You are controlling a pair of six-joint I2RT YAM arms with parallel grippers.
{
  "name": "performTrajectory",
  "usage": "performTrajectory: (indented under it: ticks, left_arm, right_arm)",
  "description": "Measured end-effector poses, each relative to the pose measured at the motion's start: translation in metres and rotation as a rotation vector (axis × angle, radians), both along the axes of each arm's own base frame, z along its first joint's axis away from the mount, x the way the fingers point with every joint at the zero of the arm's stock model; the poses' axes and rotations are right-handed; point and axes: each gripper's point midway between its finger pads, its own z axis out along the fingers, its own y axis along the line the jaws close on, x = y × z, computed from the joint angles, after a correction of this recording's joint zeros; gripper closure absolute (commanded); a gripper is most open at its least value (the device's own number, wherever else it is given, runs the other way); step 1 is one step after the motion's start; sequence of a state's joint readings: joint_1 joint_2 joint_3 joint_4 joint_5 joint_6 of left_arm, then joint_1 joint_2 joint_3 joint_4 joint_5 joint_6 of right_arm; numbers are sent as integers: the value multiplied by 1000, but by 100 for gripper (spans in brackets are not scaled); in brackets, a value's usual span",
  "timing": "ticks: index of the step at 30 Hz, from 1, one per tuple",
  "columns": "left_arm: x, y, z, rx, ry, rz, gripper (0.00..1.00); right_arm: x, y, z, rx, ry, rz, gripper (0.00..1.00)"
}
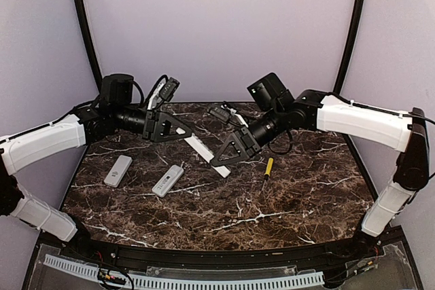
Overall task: Unload the batteries from the remote control
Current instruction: Pass from the right arm to the left
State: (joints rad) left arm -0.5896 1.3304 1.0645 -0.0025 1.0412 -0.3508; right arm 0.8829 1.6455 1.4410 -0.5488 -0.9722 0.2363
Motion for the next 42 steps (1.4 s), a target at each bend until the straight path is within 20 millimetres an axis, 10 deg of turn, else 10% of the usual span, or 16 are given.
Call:
performTrajectory:
  ticks: [10,27,42]
  left_arm:
    - [-7,0,2,-11,29,-37,69]
    - [1,0,-2,12,154,37,94]
    - [36,10,-35,114,366,316,96]
  right_arm:
    - [1,0,-1,1,-20,2,90]
    - [14,3,5,10,-85,-68,20]
    - [42,2,3,-51,-429,-343,22]
